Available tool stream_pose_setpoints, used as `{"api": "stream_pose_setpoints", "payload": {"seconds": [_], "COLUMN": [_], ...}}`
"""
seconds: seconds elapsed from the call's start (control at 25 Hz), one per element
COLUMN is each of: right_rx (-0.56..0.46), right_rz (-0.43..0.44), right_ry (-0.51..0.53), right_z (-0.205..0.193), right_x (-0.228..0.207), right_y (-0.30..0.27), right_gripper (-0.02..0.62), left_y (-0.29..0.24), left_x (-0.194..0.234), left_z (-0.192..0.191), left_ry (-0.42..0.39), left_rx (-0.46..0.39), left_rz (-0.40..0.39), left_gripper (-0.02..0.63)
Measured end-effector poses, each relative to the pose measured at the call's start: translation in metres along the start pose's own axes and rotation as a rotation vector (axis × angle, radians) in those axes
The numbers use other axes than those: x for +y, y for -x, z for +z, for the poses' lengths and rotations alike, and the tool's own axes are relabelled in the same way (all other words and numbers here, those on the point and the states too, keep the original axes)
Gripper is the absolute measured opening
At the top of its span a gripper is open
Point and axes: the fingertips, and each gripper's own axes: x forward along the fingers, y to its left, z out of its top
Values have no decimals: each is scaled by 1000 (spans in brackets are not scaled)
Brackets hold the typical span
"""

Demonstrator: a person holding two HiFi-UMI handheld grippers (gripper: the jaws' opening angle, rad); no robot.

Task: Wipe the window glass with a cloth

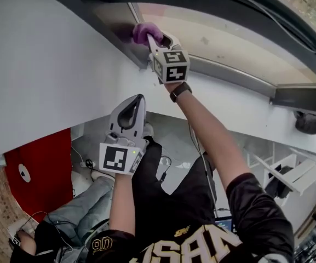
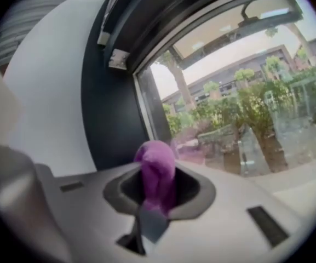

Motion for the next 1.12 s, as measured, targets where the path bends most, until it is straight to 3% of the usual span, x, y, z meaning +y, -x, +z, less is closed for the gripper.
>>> {"api": "stream_pose_setpoints", "payload": {"seconds": [0.12,0.28,0.64,0.76,0.92,1.12], "right_rx": [-9,-5,-48,-83,-117,-114], "right_rz": [-52,-170,-596,-761,-881,-866], "right_ry": [-14,-24,-149,-190,-224,-237], "right_z": [4,2,-8,-5,0,-7], "right_x": [-36,-126,-395,-467,-513,-498], "right_y": [28,103,359,436,494,482], "right_gripper": [81,82,81,81,81,81], "left_y": [-9,-40,-123,-137,-144,-139], "left_x": [-13,-71,-284,-337,-377,-365], "left_z": [-7,-14,-48,-56,-60,-56], "left_ry": [-5,23,57,64,70,55], "left_rx": [-7,-13,-3,-2,2,20], "left_rz": [-29,-98,-352,-409,-448,-427], "left_gripper": [12,11,11,11,12,11]}}
